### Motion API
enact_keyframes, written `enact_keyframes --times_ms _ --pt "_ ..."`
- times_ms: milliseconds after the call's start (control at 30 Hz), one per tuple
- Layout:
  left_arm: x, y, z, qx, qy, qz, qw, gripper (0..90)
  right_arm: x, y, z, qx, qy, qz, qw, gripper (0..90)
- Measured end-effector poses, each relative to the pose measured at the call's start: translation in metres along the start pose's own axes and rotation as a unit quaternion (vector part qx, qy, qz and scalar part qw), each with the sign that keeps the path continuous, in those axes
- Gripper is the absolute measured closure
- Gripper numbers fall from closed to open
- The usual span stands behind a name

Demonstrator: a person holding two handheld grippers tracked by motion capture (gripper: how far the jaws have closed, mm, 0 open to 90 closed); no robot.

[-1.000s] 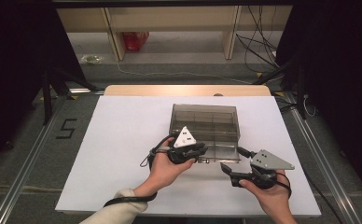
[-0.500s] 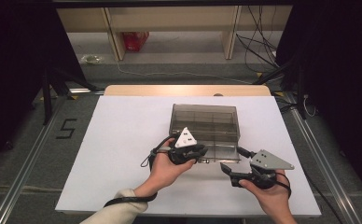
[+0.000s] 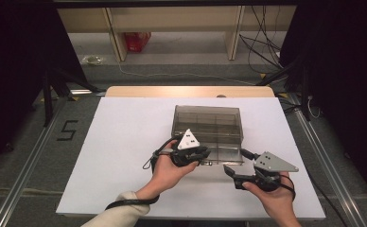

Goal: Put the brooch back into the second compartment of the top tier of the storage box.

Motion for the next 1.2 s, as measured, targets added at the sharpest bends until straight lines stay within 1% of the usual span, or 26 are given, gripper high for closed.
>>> enact_keyframes --times_ms 67,167,233,400,567,700,733,833,933,967,1000,1033,1100,1133,1200 --pt "0.0 0.0 0.0 -0.001 -0.001 0.0 1.0 77.1 0.0 0.0 0.0 0.001 0.0 0.001 1.0 20.6" --pt "0.001 -0.001 0.0 -0.004 -0.003 -0.002 1.0 73.6 0.0 0.0 0.0 0.001 0.0 0.0 1.0 20.6" --pt "0.001 -0.001 0.0 -0.01 -0.005 0.004 0.9999 70.2 0.0 0.0 0.0 0.001 0.0 0.001 1.0 20.6" --pt "0.001 -0.002 0.001 -0.015 -0.004 0.011 0.9998 63.9 0.0 0.0 0.0 0.002 0.001 0.001 1.0 20.5" --pt "0.002 -0.004 0.004 -0.025 -0.003 0.02 0.9995 54.9 0.0 0.0 0.0 0.002 -0.001 0.001 1.0 20.4" --pt "0.003 -0.007 0.009 -0.037 -0.014 0.021 0.999 41.5 0.0 0.0 0.001 0.002 0.0 0.0 1.0 20.4" --pt "0.003 -0.007 0.011 -0.04 -0.014 0.023 0.9988 38.0 0.0 0.0 0.001 0.001 0.0 0.001 1.0 20.4" --pt "0.004 -0.009 0.017 -0.045 -0.014 0.027 0.9985 23.1 0.0 0.0 0.0 0.001 0.0 0.001 1.0 20.4" --pt "0.006 -0.009 0.024 -0.051 -0.023 0.024 0.9982 10.0 0.0 0.0 0.0 0.001 0.0 0.002 1.0 20.6" --pt "0.007 -0.009 0.027 -0.048 -0.025 0.023 0.9983 3.4 0.0 0.0 0.0 0.001 0.0 0.002 1.0 20.6" --pt "0.009 -0.008 0.031 -0.049 -0.028 0.024 0.9981 0.0 0.0 0.0 0.0 0.001 0.0 0.003 1.0 20.7" --pt "0.011 -0.007 0.034 -0.049 -0.031 0.025 0.998 0.0 0.001 0.0 0.0 0.001 0.0 0.002 1.0 20.7" --pt "0.017 -0.004 0.041 -0.048 -0.045 0.04 0.9971 0.0 0.001 0.0 0.0 0.002 0.001 0.0 1.0 20.7" --pt "0.019 -0.002 0.044 -0.048 -0.047 0.047 0.9966 0.0 0.0 0.0 -0.001 0.001 0.001 0.001 1.0 20.7" --pt "0.024 0.002 0.051 -0.051 -0.048 0.05 0.9963 0.0 0.001 -0.001 0.0 0.001 0.002 0.001 1.0 20.7"
Point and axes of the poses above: each handheld gripper's, and its own axes: z roughly backward along the jaws, y roughly out of its underside, x roughly to its left, the point moved 3 cm from there along -z, roughly forward along the jaws, and after that the axes turned 6 degrees about z, right-handed, at the moved point
